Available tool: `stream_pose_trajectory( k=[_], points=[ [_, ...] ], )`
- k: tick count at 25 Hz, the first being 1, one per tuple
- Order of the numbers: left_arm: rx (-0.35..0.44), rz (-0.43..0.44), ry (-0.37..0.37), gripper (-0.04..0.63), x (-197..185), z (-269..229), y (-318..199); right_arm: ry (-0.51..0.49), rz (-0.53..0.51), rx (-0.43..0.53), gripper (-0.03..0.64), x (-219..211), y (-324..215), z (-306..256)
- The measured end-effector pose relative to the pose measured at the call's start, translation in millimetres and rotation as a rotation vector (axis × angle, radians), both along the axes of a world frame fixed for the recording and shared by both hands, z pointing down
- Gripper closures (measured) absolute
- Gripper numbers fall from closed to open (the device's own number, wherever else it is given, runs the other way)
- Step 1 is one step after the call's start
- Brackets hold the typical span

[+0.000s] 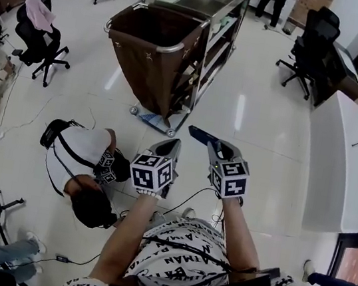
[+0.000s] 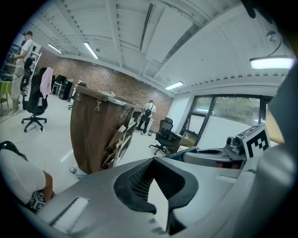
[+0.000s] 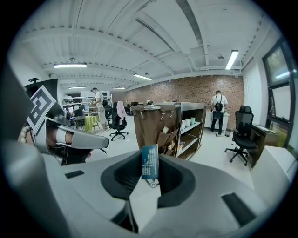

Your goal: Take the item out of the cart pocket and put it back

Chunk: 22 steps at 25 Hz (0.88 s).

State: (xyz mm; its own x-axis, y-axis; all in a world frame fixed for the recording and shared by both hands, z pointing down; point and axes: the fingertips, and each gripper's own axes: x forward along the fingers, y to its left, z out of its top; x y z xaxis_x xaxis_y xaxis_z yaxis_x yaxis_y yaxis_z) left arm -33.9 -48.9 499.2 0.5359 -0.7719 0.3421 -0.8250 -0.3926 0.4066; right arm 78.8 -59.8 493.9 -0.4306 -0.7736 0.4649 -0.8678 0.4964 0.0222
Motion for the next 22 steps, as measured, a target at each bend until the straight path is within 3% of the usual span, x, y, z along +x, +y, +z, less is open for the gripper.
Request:
stream_pose_trajectory(
  k=[13, 22],
  points=[
    [-0.006, -0.038, -0.006, 0.595, -5, 4, 2, -0.004, -0.008, 0.009, 0.522, 1, 3, -2],
    [-0.033, -0.014, -0.023, 0.595, -11, 15, 13, 0.012, -0.001, -0.054, 0.522, -9, 16, 26]
  ],
)
